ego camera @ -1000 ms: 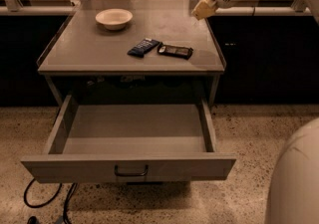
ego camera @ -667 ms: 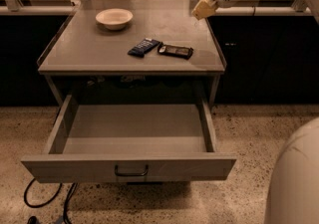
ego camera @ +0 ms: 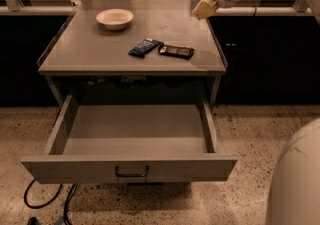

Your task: Place rxbar chocolate into top drawer

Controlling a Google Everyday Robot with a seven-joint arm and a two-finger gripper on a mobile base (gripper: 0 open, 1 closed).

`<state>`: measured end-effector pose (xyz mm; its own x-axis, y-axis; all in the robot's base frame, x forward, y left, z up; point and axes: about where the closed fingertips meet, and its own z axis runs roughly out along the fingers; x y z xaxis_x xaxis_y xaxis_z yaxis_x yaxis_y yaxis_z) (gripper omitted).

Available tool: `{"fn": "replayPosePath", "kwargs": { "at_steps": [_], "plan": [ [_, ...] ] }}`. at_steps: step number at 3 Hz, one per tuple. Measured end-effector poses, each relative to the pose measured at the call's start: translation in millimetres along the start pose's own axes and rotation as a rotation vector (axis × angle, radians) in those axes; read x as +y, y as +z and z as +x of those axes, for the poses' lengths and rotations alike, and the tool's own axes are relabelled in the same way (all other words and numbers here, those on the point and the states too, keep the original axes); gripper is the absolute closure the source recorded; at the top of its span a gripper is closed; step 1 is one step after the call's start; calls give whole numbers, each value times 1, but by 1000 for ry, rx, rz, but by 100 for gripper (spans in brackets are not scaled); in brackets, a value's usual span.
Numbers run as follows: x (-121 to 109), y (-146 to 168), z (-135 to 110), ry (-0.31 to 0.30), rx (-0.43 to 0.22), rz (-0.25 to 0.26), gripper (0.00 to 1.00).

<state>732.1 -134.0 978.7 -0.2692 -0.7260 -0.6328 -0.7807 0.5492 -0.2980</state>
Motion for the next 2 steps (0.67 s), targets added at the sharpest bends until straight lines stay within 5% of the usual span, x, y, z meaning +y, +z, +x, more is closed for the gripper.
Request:
{"fn": "replayPosePath", "kwargs": {
  "at_steps": [1, 2],
  "plan": [
    [0, 0, 0, 0, 0, 0, 12],
    [0, 0, 0, 0, 0, 0, 0]
  ]
}}
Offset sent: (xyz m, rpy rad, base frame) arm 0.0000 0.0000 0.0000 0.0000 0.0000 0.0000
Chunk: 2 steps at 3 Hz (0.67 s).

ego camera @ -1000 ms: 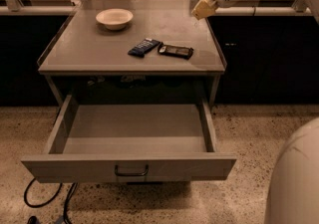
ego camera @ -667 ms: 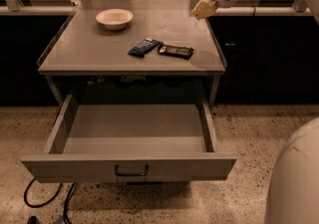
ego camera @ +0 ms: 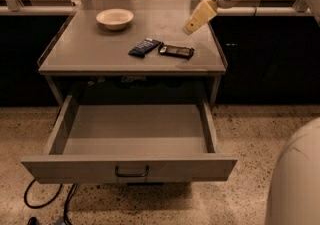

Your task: Place rxbar chocolate into top drawer

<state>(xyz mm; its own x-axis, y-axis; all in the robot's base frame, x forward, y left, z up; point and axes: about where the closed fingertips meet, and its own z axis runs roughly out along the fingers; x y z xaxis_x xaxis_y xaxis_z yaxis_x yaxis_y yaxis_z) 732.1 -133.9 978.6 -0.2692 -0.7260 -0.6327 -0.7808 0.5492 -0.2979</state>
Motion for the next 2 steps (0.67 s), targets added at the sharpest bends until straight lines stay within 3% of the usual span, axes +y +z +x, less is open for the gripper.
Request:
{"fn": "replayPosePath", "kwargs": {
  "at_steps": [2],
  "plan": [
    [-8, 13, -2, 7, -11, -24, 0]
  ]
}}
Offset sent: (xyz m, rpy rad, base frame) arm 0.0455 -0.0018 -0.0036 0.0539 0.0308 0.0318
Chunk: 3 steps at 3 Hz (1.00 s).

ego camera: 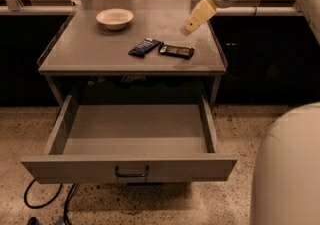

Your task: Place rxbar chocolate into top drawer

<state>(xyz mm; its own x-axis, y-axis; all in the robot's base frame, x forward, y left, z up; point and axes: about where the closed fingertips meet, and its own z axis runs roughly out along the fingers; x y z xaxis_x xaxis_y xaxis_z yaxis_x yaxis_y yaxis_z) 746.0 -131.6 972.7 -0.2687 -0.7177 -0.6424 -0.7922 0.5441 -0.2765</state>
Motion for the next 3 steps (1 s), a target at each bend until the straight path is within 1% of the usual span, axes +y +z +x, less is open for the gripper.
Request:
{"fn": "replayPosePath", "kwargs": {
  "at_steps": [1, 2, 3],
  "plan": [
    [-7, 32, 11, 41, -16, -87, 0],
    [-9, 69, 26, 96, -23, -163, 0],
    [-9, 88, 52, 154, 23, -201, 0]
  ]
}}
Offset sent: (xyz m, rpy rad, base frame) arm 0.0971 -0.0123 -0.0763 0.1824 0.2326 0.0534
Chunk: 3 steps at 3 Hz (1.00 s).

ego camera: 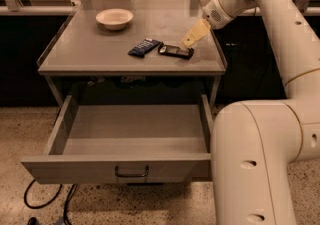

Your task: Place rxbar chocolate into top drawer

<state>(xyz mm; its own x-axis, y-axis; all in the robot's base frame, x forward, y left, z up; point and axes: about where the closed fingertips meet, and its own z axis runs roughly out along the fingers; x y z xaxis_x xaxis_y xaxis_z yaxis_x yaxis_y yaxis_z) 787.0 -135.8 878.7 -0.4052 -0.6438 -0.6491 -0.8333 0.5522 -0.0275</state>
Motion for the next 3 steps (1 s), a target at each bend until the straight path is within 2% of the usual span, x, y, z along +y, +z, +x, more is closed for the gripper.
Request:
{"fn": "replayPosePath", "kwargs": {
  "at_steps": [1, 2, 3],
  "plan": [
    [-3, 11, 25, 48, 9, -44, 0],
    [-7, 26, 44, 60, -88, -115, 0],
    [-6, 32, 42, 61, -90, -122, 0]
  ]
}}
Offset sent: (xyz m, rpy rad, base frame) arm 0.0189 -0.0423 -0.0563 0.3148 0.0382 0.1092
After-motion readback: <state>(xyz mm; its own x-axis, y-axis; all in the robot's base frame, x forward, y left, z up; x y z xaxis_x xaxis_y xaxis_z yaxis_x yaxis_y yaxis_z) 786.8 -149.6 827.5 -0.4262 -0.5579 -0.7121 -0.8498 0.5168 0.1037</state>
